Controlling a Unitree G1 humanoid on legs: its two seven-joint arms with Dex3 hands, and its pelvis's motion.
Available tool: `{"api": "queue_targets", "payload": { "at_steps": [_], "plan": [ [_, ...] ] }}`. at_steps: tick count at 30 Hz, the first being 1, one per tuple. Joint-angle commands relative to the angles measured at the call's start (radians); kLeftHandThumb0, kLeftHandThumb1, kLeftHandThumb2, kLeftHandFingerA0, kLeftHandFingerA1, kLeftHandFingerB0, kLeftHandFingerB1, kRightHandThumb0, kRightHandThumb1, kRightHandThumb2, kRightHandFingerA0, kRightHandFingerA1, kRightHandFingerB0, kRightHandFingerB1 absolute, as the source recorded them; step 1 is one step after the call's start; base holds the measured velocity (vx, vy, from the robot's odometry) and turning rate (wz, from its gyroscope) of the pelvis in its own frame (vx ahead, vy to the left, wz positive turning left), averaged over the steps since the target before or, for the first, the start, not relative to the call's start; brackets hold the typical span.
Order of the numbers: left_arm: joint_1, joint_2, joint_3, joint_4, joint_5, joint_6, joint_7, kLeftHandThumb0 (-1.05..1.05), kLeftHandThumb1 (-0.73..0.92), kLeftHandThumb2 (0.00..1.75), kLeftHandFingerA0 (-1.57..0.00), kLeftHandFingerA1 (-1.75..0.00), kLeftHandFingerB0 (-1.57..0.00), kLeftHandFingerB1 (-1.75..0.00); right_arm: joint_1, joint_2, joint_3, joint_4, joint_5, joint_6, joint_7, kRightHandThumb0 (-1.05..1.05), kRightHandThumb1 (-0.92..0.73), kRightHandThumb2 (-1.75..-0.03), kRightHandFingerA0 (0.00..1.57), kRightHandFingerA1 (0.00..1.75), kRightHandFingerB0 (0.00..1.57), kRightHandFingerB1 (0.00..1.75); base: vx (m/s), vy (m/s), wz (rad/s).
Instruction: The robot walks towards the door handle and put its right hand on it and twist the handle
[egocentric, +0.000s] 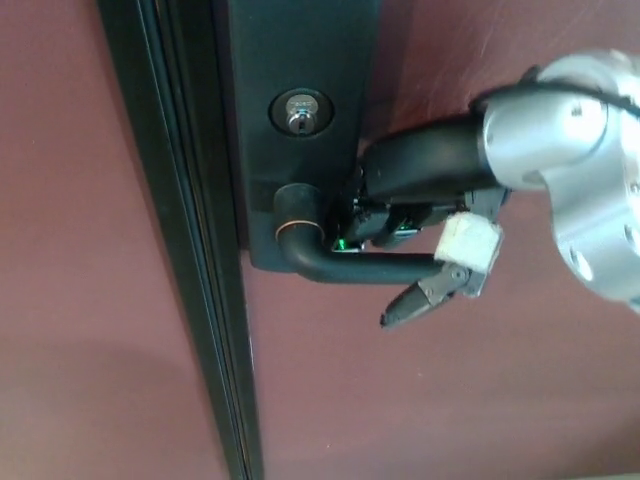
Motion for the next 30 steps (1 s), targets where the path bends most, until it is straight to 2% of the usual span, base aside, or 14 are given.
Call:
{"api": "queue_targets", "payload": {
  "at_steps": [1, 4, 9, 10, 12, 16, 17, 20, 21, 24, 25, 28, 29, 30],
  "plan": [
    [0.004, 0.001, -0.002, 0.009, 0.012, 0.015, 0.003, -0.21, 0.62, 0.58, -0.67, -0.55, -0.50, -0.43, -0.152, -0.025, -0.033, 0.058, -0.016, 0.057, 0.007, -0.80, -0.46, -0.84, 0.00, 0.04, 0.00, 0.00, 0.00, 0.000, 0.00],
    [0.002, 0.001, 0.001, 0.009, 0.009, 0.018, 0.003, -0.21, 0.62, 0.58, -0.67, -0.55, -0.50, -0.43, -0.175, -0.024, -0.045, 0.070, 0.002, 0.073, 0.006, -0.79, -0.45, -0.85, 0.00, 0.08, 0.00, 0.00, 0.00, 0.000, 0.00],
    [0.009, -0.001, 0.003, 0.007, 0.007, 0.015, 0.006, -0.21, 0.62, 0.58, -0.67, -0.55, -0.50, -0.43, -0.177, -0.026, -0.055, 0.063, 0.022, 0.100, -0.004, -0.78, -0.42, -0.81, 0.19, 0.45, 0.00, 0.00, 0.00, 0.000, 0.00],
    [0.011, -0.001, 0.002, 0.005, 0.007, 0.014, 0.004, -0.21, 0.62, 0.58, -0.67, -0.56, -0.50, -0.43, -0.177, -0.026, -0.059, 0.063, 0.025, 0.102, -0.007, -0.83, -0.54, -0.56, 0.42, 0.40, 0.00, 0.00, 0.00, 0.000, 0.00],
    [0.012, -0.001, 0.002, 0.005, 0.007, 0.013, 0.002, -0.21, 0.62, 0.58, -0.67, -0.56, -0.50, -0.43, -0.178, -0.027, -0.061, 0.062, 0.028, 0.103, -0.009, -0.83, -0.54, -0.56, 0.42, 0.40, 0.00, 0.00, 0.00, 0.000, 0.00],
    [0.004, 0.001, 0.000, 0.006, 0.009, 0.019, -0.002, -0.21, 0.62, 0.58, -0.67, -0.56, -0.50, -0.43, -0.212, -0.040, -0.064, 0.082, 0.032, 0.106, 0.003, -0.83, -0.52, -0.58, 0.21, 0.36, 0.00, 0.00, 0.00, 0.000, 0.00],
    [0.002, 0.001, 0.000, 0.006, 0.008, 0.023, -0.003, -0.21, 0.62, 0.58, -0.67, -0.56, -0.50, -0.43, -0.227, -0.050, -0.071, 0.086, 0.034, 0.099, 0.008, -0.77, -0.43, -0.81, 0.15, 0.45, 0.00, 0.00, 0.00, 0.000, 0.00],
    [0.001, 0.001, 0.001, 0.006, 0.008, 0.024, -0.003, -0.21, 0.62, 0.58, -0.67, -0.56, -0.50, -0.43, -0.234, -0.055, -0.070, 0.088, 0.043, 0.098, 0.005, -0.77, -0.43, -0.81, 0.15, 0.45, 0.00, 0.00, 0.00, 0.000, 0.00],
    [-0.005, 0.001, 0.003, 0.006, 0.006, 0.028, -0.004, -0.21, 0.62, 0.58, -0.67, -0.55, -0.50, -0.43, -0.280, -0.077, -0.128, 0.096, 0.083, 0.106, 0.031, -0.82, -0.53, -0.58, 0.15, 0.33, 0.00, 0.01, 0.00, 0.000, 0.00],
    [-0.006, 0.000, 0.005, 0.006, 0.004, 0.032, -0.002, -0.21, 0.62, 0.58, -0.67, -0.55, -0.50, -0.43, -0.298, -0.086, -0.153, 0.104, 0.113, 0.114, 0.036, -0.82, -0.52, -0.58, 0.12, 0.32, 0.00, 0.01, 0.00, 0.000, 0.00],
    [-0.006, 0.000, 0.006, 0.006, 0.003, 0.030, -0.004, -0.21, 0.62, 0.58, -0.68, -0.56, -0.50, -0.43, -0.309, -0.095, -0.183, 0.109, 0.133, 0.118, 0.042, -0.78, -0.43, -0.79, 0.06, 0.23, 0.00, 0.00, 0.00, 0.000, 0.00],
    [-0.006, -0.001, 0.007, 0.006, 0.003, 0.029, -0.005, -0.21, 0.62, 0.58, -0.68, -0.56, -0.50, -0.43, -0.316, -0.102, -0.194, 0.112, 0.153, 0.120, 0.041, -0.78, -0.43, -0.79, 0.06, 0.23, 0.00, 0.00, 0.00, 0.000, 0.00],
    [-0.005, 0.000, 0.006, 0.008, 0.004, 0.030, -0.005, -0.21, 0.62, 0.58, -0.67, -0.56, -0.50, -0.43, -0.328, -0.116, -0.230, 0.131, 0.181, 0.116, 0.057, -0.80, -0.53, -0.57, 0.00, 0.22, 0.00, 0.03, 0.00, 0.000, 0.00],
    [-0.004, 0.001, 0.005, 0.010, 0.006, 0.032, -0.005, -0.21, 0.62, 0.58, -0.67, -0.56, -0.50, -0.43, -0.348, -0.138, -0.283, 0.160, 0.226, 0.109, 0.081, -0.80, -0.53, -0.57, 0.00, 0.22, 0.00, 0.03, 0.00, 0.000, 0.00]
  ]
}}
